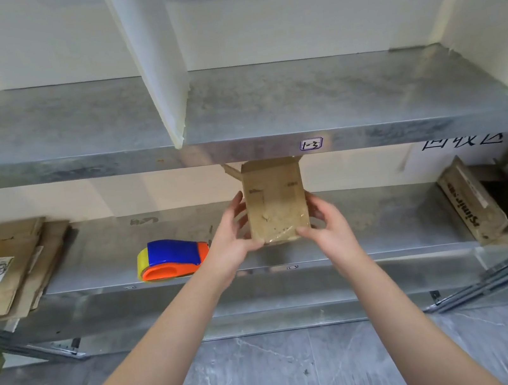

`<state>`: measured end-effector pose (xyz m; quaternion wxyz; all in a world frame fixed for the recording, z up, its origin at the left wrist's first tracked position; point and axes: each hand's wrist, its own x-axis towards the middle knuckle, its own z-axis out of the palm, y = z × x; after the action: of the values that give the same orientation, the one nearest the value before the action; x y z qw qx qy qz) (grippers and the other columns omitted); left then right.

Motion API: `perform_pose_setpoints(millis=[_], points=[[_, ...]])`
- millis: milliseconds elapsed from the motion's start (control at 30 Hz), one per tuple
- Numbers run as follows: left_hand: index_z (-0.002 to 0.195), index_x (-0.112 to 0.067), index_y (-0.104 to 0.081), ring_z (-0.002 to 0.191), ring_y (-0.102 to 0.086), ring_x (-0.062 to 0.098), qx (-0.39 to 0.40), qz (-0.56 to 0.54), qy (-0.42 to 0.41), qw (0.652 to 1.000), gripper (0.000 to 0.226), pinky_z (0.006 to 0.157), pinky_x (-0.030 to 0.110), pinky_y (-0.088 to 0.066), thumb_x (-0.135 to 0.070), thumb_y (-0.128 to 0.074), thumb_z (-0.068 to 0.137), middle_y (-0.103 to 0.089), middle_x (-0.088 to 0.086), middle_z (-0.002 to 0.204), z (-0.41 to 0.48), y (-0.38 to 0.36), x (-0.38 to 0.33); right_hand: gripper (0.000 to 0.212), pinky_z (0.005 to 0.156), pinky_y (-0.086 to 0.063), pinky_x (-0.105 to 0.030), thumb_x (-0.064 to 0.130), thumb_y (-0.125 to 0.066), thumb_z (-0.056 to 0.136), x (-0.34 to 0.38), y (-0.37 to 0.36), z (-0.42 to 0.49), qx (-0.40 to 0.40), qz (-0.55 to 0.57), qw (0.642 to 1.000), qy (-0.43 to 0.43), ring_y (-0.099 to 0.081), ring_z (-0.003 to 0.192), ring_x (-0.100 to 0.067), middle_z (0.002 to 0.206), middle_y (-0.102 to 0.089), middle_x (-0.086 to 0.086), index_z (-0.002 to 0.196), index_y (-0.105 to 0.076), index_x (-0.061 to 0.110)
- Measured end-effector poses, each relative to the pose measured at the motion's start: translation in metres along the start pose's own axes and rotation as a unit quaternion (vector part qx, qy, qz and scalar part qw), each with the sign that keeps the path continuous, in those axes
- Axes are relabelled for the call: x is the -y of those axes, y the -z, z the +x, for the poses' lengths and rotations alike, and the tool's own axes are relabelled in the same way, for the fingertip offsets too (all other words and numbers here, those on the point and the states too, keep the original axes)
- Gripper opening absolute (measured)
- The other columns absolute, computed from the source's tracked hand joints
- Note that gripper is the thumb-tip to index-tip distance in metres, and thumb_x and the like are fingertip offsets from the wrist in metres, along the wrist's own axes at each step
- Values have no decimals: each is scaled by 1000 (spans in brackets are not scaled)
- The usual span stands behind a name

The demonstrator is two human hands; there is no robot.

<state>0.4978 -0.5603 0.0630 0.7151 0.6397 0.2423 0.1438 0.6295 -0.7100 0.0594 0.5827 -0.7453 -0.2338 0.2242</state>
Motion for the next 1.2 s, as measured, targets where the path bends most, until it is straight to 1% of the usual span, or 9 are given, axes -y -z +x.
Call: perform_pose_setpoints(millis=[67, 133, 267, 333, 467, 567, 700, 933, 1200], points=[[144, -36, -28, 126, -47, 2, -5, 6, -1, 1000, 98, 87, 17, -50, 22, -64, 74, -47, -11, 136, -1, 1, 16, 68, 82, -48, -8, -12, -70, 76, -12, -1, -2, 0, -19, 1000, -2, -55, 108, 2, 125, -56, 5, 129, -50, 25], [140, -37, -32, 124, -48, -2, -7, 11, 1, 1000, 94, 90, 18, -48, 19, -67, 74, -48, -13, 135, -1, 4, 33, 66, 86, -52, -14, -14, -71, 74, -25, -6, -5, -5, -37, 999, -16, -56, 108, 0, 117, -54, 12, 117, -44, 29], [128, -34, -40, 116, -50, -5, -52, 65, 18, 996, 73, 91, 15, -43, -4, -79, 75, -54, -12, 127, 4, 5, 64, 80, 95, -52, -26, -9, -73, 75, -60, -14, -9, 7, -106, 994, -35, -57, 105, -3, 116, -50, 6, 138, -37, 24], [123, -31, -44, 118, -49, -2, -48, 83, 27, 995, 67, 86, 10, -45, -4, -80, 74, -56, -10, 125, 7, 4, 81, 73, 99, -52, -34, -8, -72, 78, -84, -19, -8, 8, -158, 987, -37, -53, 109, -7, 123, -46, 2, 139, -41, 19], [113, -34, -46, 125, -49, 11, -36, 144, 62, 987, 52, 106, 32, -42, -5, -74, 81, -56, -10, 123, 12, 4, 111, 56, 99, -50, -36, 1, -75, 79, -121, -26, -8, 14, -151, 985, -88, -58, 117, -20, 120, -56, 2, 120, -44, 24], [126, -32, -42, 129, -44, 11, 14, 212, 71, 975, 57, 110, 34, -37, -20, -76, 81, -51, -10, 132, 12, 16, 118, 64, 93, -51, -29, 18, -87, 70, -124, -28, -3, 11, -132, 986, -103, -58, 107, -12, 115, -59, 5, 120, -47, 19], [143, -27, -36, 136, -34, 13, 46, 436, 29, 898, 77, 113, 37, -32, -55, -68, 79, -38, -7, 145, 12, 42, 111, 72, 84, -47, -22, 33, -92, 61, -118, -32, 5, -2, -130, 984, -122, -59, 101, -14, 108, -62, 3, 115, -49, 15], [151, -17, -26, 147, -17, 23, 111, 664, -109, 731, 74, 119, 35, -7, -52, -53, 91, -27, 5, 156, 8, 64, 75, 71, 97, -50, -34, 36, -88, 66, -112, -21, -6, -29, -97, 985, -140, -59, 112, -20, 117, -62, -2, 119, -46, 16], [149, -23, -29, 143, -27, 25, 110, 667, -187, 713, 70, 117, 38, -7, -52, -54, 90, -33, 4, 154, 29, -6, 61, 72, 99, -49, -33, 26, -90, 64, -104, 77, -20, -75, -60, 987, -130, -62, 108, -15, 114, -65, 2, 120, -46, 16]])
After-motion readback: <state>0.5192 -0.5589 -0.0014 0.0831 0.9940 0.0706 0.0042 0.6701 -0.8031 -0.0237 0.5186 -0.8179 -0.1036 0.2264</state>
